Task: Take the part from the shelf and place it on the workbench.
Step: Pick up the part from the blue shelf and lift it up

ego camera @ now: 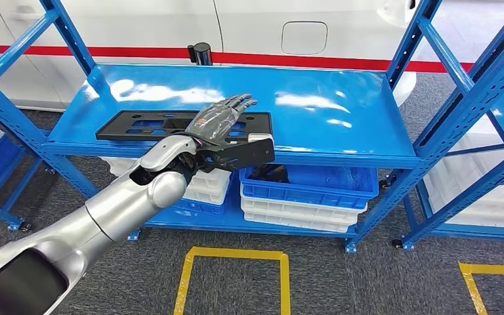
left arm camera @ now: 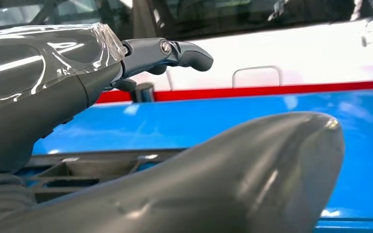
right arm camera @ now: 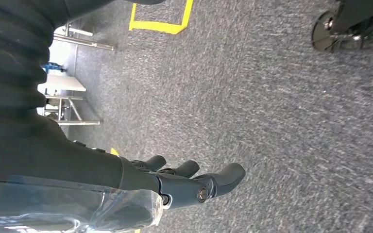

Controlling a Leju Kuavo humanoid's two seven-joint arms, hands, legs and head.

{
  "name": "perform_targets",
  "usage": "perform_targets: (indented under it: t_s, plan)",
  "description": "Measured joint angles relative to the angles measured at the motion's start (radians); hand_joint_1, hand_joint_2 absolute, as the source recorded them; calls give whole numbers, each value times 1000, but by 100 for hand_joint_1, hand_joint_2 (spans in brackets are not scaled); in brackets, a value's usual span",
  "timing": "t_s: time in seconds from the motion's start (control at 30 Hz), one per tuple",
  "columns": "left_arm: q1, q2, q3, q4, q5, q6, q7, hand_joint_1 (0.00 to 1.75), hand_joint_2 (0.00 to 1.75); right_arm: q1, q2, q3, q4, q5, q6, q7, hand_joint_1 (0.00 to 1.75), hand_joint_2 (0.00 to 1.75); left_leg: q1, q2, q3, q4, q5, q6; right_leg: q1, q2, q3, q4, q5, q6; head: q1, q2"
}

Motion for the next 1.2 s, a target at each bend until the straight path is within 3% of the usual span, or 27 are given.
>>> perform_targets:
  t_s: [0.17, 0.3, 0.7, 1.13, 1.2]
  plan:
    - [1, 7, 0, 24, 5, -71, 139, 0, 0, 0, -1, 5, 0, -5, 4, 36, 0, 175, 1, 0, 2, -4, 1, -2, 0, 0, 0, 0, 0, 0, 0, 0]
    - [1, 17, -1, 61, 6, -107, 202, 0, 175, 1, -1, 12, 0, -6, 6, 45, 0, 175, 2, 0, 2, -4, 2, -3, 2, 0, 0, 0, -1, -1, 0, 0]
    - [30, 33, -8, 175, 15, -110, 235, 0, 175, 1, -1, 27, 0, 0, 3, 38, 0, 175, 4, 0, 2, -5, 2, -3, 2, 0, 0, 0, -1, -2, 0, 0]
    - [34, 34, -16, 193, 11, -161, 260, 0, 175, 1, -1, 39, 0, -4, 6, 48, 0, 175, 4, 0, 2, -5, 2, -3, 2, 0, 0, 0, -1, -2, 0, 0]
    - [34, 35, -18, 193, 9, -163, 266, 0, 87, 1, -1, 40, 0, -6, 7, 48, 0, 175, 4, 0, 2, -5, 2, -3, 2, 0, 0, 0, -1, -2, 0, 0]
